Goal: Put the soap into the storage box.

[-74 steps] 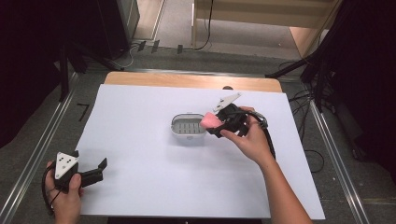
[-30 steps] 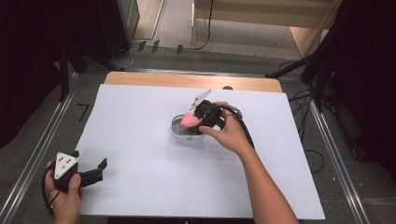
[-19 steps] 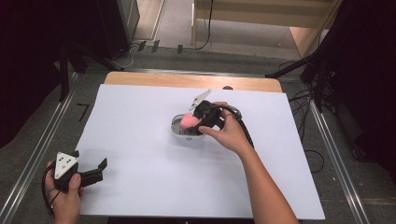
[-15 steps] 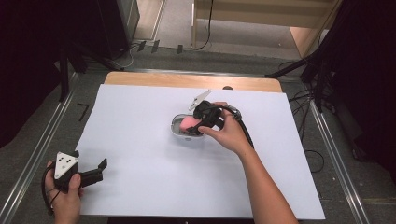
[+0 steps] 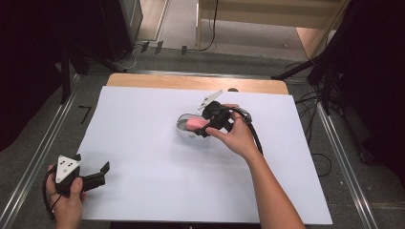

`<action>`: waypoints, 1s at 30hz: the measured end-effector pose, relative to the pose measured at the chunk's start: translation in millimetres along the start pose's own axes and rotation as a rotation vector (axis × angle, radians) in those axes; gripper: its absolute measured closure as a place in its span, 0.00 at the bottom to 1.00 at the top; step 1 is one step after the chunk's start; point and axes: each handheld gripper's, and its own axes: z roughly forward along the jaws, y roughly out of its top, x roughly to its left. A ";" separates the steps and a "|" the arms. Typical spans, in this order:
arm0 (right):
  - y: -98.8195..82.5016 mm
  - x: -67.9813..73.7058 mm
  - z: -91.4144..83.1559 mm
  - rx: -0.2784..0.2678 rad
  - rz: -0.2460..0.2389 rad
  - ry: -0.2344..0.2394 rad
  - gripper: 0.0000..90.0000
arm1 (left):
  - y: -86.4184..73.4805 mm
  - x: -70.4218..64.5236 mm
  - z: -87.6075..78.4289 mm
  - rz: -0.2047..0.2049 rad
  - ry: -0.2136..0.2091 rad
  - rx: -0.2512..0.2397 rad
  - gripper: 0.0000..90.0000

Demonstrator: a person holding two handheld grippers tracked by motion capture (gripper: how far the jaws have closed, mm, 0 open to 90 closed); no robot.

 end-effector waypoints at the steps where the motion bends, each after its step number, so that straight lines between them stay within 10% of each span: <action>1: -0.8 0.7 -1.3 0.001 0.007 -0.005 0.33 | 0.0 0.0 0.0 0.001 0.000 0.001 0.00; 30: -52.1 2.1 -37.8 -0.033 0.194 -0.166 0.09 | 0.1 -0.8 0.4 0.009 0.006 0.004 0.00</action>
